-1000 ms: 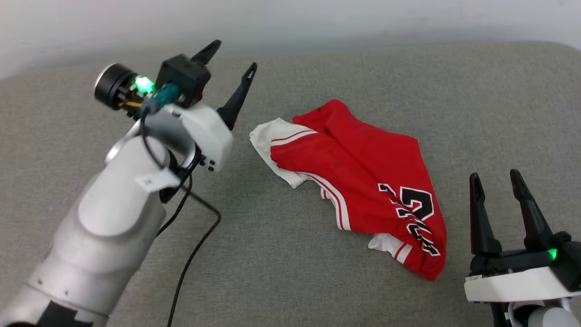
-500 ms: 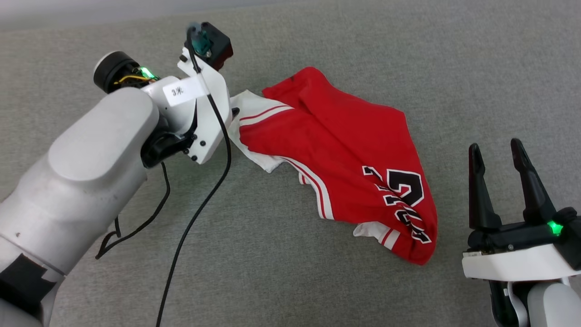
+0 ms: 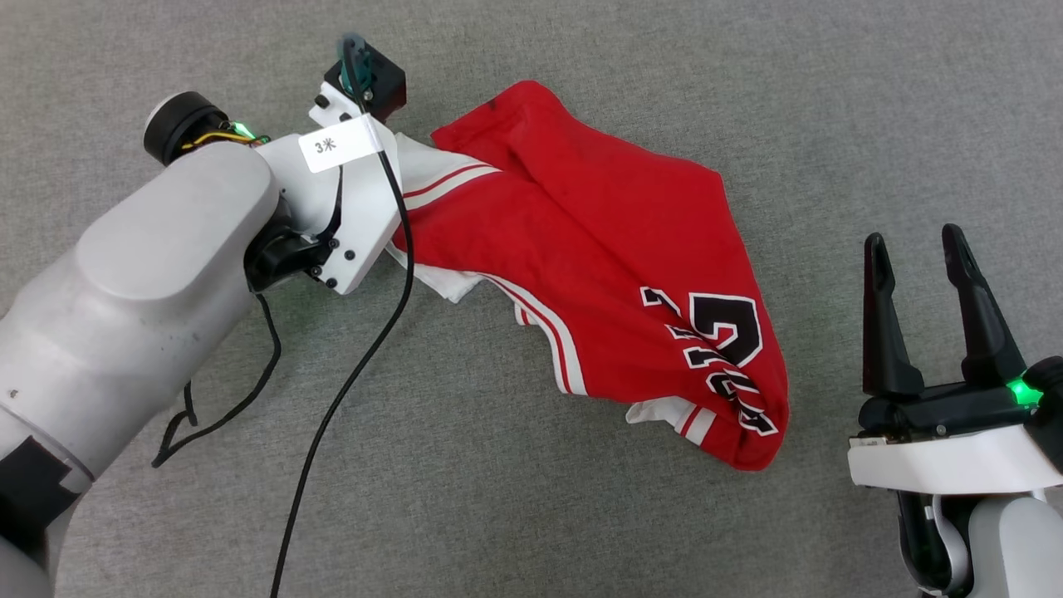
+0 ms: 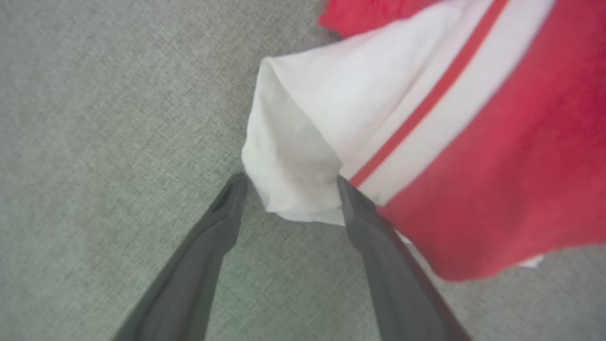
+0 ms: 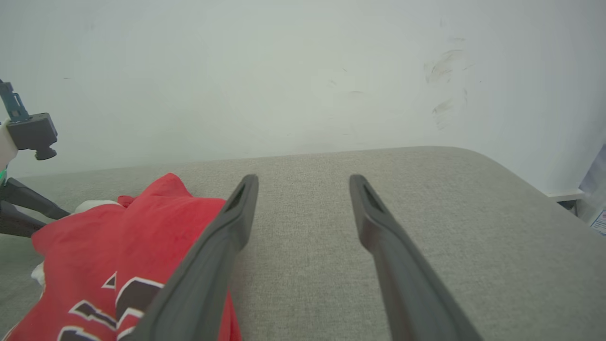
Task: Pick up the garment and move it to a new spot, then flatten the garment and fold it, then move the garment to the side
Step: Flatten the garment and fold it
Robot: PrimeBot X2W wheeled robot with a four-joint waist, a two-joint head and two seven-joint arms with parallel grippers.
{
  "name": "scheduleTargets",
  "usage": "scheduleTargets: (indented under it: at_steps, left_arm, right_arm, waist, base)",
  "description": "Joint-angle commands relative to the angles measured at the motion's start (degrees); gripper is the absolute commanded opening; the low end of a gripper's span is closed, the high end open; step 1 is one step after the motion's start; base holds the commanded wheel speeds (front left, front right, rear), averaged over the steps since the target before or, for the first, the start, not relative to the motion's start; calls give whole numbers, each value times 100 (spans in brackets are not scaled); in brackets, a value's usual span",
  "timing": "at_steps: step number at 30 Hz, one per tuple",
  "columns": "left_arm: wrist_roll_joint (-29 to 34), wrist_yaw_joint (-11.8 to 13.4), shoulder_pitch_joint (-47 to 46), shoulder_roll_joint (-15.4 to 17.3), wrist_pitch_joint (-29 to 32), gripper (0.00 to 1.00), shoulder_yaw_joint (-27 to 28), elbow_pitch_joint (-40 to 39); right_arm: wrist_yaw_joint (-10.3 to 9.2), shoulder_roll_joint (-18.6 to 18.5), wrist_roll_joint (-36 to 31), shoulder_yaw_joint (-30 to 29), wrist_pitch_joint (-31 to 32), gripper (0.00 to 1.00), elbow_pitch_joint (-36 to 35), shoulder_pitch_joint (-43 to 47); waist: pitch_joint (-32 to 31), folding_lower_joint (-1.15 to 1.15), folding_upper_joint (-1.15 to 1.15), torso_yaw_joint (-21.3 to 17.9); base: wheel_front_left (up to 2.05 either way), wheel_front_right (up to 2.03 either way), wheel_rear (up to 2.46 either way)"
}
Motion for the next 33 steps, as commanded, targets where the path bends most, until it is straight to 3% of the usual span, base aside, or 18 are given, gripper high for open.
scheduleTargets:
  at_steps: [1, 2, 3, 6, 12, 19, 26, 33]
  left_arm:
    - [-75, -9, 263, 15, 100, 100, -218, 17]
    - [-86, -10, 278, 36, 91, 83, -253, -10]
    - [-100, -10, 289, 50, 60, 0, -274, -31]
    - [-41, -8, 230, 61, -270, 0, -283, -131]
    - [-55, -4, 113, 99, -1507, 0, -224, -400]
    - [-302, 1, 566, 557, -2456, 0, -99, -849]
    - [-495, 285, 1140, 1204, -2792, 0, 18, -1310]
    - [-777, 869, 2052, 1998, -3336, 0, 164, -1752]
  right_arm:
    - [-4, 11, 29, -12, -14, 100, -37, -89]
    - [-4, 11, 25, -19, -14, 100, -37, -95]
    - [-4, 11, 16, -28, -14, 100, -35, -102]
    - [-4, 11, -36, -47, -14, 100, -33, -102]
    - [-4, 11, -153, -91, -14, 100, -7, 71]
    - [-4, 10, -254, -144, -14, 100, 18, 340]
    - [-4, 11, -272, -106, -14, 100, 53, 479]
    - [-4, 10, -288, -136, -14, 100, 35, 647]
  waist:
    - [27, 0, 0, 0]
    - [36, 0, 0, 8]
    - [39, 0, 0, 24]
    - [4, 0, 0, 108]
    - [-327, 0, 0, 393]
    - [-818, 0, 0, 843]
    - [-1093, 0, 0, 1105]
    - [-1296, 0, 0, 1244]
  base:
    - [0, 0, 0]
    - [0, 0, 0]
    - [0, 0, 0]
    - [0, 0, 0]
    - [0, 0, 0]
    - [0, 0, 0]
    - [0, 0, 0]
    - [0, 0, 0]
